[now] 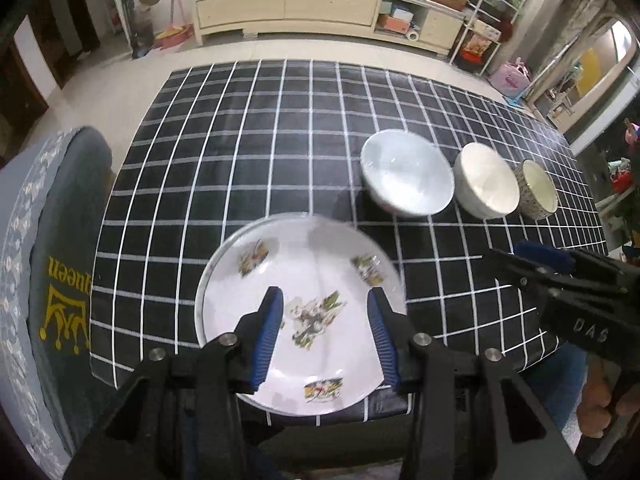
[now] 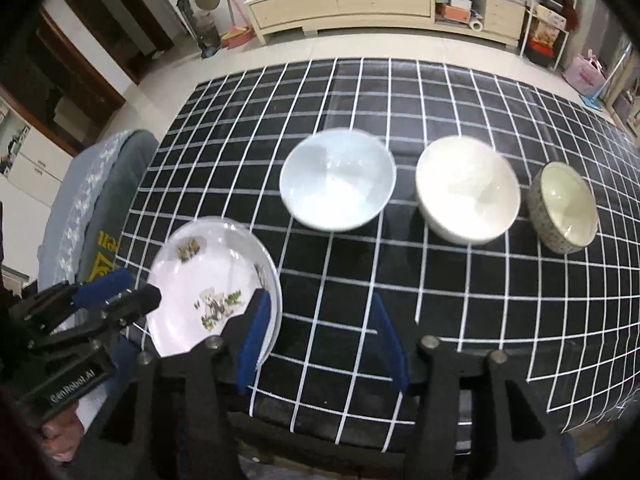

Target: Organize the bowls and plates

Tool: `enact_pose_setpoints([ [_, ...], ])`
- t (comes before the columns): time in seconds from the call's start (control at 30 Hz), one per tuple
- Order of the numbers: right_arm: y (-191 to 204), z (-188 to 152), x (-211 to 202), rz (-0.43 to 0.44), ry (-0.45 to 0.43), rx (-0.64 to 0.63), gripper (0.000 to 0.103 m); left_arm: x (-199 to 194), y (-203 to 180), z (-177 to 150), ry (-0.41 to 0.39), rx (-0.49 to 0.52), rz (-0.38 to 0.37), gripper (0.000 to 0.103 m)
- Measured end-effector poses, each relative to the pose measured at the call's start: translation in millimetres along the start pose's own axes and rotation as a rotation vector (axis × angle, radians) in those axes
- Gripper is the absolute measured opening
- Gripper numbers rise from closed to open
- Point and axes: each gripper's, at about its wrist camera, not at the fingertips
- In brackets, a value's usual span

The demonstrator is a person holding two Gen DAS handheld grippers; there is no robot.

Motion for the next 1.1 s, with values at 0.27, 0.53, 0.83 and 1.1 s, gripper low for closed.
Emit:
enact_pose_setpoints([
  [0.27,-14,35,-10,0.024,0.005,0.007,0.057,-1,-21,39,0.037,0.017,-0.052,0.041],
  [0.53,-33,61,6,0.047,0.036,0.043,0.057,18,-39,68,0.067,0.026,-0.07,0.041],
  [0.83,-53,82,39,0.048,0.083,0.077,0.055,58,-46,90,0.116,0.032,-0.082,0.039],
  [1.1,-67,94,75,0.027,0.117,0.098,0.044,102,-45,101,0.175,0.017,-0.08,0.031],
])
Point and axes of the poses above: each gripper's, at about its wrist camera, not at the fingertips, and x roughly the way its jaws point, y to its left, z to its top, and after that the axes turned 8 degrees about -x, right-handed
